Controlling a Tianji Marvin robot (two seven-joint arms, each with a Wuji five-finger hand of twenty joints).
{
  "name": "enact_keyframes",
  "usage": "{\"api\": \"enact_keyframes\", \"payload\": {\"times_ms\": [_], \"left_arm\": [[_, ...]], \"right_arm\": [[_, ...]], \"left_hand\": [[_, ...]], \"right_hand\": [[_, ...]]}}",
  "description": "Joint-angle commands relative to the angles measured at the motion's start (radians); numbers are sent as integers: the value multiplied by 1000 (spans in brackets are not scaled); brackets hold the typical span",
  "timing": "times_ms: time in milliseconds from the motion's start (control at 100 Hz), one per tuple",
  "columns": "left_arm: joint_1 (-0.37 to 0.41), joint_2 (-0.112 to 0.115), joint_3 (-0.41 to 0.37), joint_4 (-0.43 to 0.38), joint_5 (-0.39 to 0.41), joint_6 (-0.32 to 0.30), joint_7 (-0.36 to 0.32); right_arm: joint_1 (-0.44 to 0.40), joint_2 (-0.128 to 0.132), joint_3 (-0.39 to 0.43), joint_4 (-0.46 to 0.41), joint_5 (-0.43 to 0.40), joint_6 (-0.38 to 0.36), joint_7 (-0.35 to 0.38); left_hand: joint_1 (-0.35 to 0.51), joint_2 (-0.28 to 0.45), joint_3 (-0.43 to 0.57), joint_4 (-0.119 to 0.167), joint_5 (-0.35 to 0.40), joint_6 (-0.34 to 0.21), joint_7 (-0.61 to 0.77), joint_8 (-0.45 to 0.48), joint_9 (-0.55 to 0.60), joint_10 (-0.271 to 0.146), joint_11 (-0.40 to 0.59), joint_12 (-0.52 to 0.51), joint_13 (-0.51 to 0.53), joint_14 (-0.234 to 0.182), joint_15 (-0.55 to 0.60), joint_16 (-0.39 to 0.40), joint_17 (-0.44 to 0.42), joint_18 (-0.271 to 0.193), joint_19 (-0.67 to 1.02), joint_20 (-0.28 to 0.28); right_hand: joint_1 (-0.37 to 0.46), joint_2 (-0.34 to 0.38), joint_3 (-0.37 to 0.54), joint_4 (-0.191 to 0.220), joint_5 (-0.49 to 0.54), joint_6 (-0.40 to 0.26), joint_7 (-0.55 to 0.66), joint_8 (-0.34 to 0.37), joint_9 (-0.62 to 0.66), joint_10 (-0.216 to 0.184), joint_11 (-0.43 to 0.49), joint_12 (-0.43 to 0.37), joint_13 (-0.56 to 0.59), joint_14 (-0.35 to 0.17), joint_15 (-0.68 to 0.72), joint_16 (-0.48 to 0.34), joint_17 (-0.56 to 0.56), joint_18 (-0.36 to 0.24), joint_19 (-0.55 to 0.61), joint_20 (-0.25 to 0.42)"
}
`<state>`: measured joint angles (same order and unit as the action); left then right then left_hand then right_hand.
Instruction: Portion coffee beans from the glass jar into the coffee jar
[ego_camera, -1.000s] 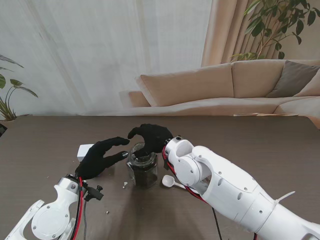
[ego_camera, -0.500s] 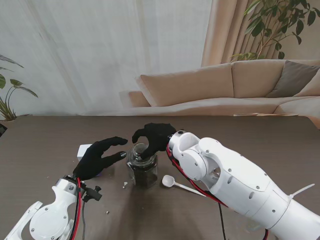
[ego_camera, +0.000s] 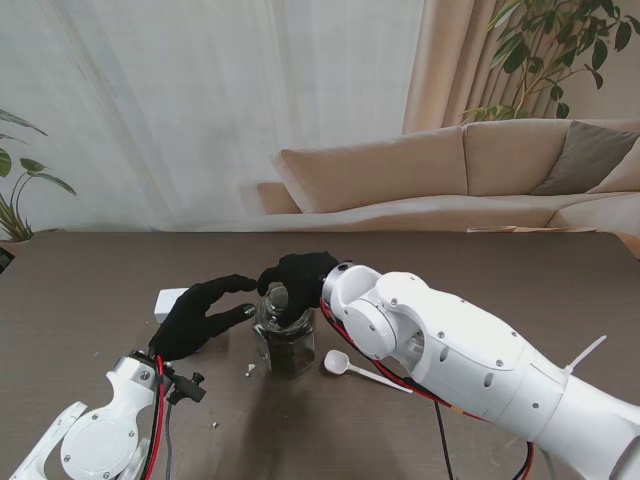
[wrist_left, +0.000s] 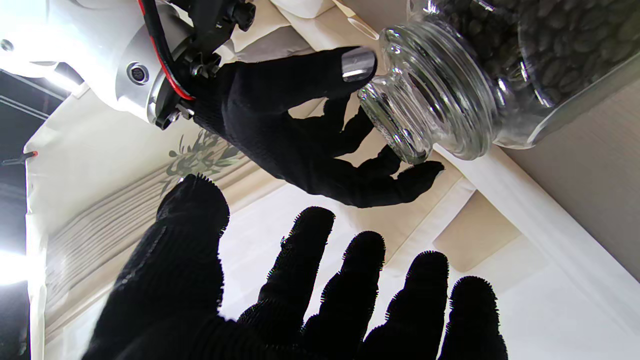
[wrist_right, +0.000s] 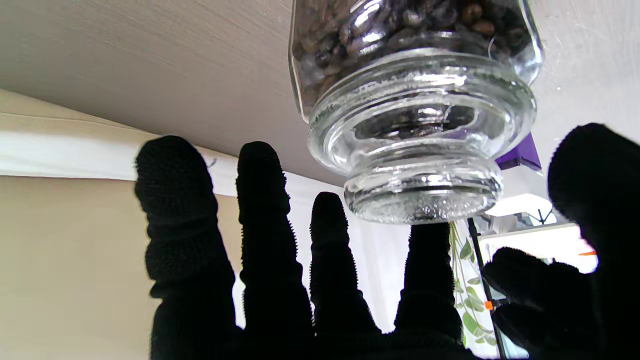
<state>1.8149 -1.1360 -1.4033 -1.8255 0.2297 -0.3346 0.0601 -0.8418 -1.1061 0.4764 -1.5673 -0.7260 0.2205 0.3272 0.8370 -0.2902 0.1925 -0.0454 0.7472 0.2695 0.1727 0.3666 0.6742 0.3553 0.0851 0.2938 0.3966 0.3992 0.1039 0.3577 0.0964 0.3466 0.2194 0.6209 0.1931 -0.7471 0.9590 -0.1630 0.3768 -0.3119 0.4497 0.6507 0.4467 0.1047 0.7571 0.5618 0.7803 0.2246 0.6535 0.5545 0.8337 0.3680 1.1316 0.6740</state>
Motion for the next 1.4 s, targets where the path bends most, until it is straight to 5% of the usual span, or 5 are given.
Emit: {"api": "enact_keyframes", "payload": {"times_ms": [0,830,1010,1190,1390], "left_arm": [[1,-1,3,-2,-3,6,-19],[-2,1,4,-1,-10,16,-36],[-1,2,4,-2,-10,17,-37],[0,2,2,-3,-9,16,-38],[1,2,2,-4,-10,16,-38]], "right_arm": [[12,-12,-12,20,0,1,11],[8,-48,-50,115,41,-33,-85],[-1,-52,-45,130,57,-45,-99],[0,-45,-48,132,57,-62,-84],[-15,-55,-41,150,64,-66,-120]], "left_hand": [[24,30,-33,23,0,-6,1,3,20,0,3,5,0,-5,-1,5,-6,-13,-18,2],[26,37,-42,25,3,-5,1,4,22,-1,3,5,3,-2,0,6,-7,-12,-18,3],[28,38,-43,25,3,-3,1,4,22,2,3,5,3,-2,0,6,-7,-12,-18,3],[27,39,-46,25,2,-3,1,4,22,0,3,5,4,-1,0,6,-7,-12,-18,3],[27,41,-47,25,3,-4,1,4,22,0,3,5,3,0,0,6,-8,-12,-18,3]], "right_hand": [[24,-49,28,35,-29,-29,27,28,-39,15,28,23,33,-4,22,17,-287,-13,48,36],[283,-104,353,90,102,0,546,232,121,-83,318,248,327,-149,334,100,-19,-66,173,-18],[323,-155,370,-39,147,26,664,134,180,-86,329,278,384,-172,355,92,33,-88,183,-41],[252,-107,315,60,112,31,581,148,171,-88,309,262,372,-169,348,102,26,-93,175,-38],[399,-115,348,-92,279,62,789,57,394,-114,359,306,532,-235,408,122,148,-130,236,-39]]}}
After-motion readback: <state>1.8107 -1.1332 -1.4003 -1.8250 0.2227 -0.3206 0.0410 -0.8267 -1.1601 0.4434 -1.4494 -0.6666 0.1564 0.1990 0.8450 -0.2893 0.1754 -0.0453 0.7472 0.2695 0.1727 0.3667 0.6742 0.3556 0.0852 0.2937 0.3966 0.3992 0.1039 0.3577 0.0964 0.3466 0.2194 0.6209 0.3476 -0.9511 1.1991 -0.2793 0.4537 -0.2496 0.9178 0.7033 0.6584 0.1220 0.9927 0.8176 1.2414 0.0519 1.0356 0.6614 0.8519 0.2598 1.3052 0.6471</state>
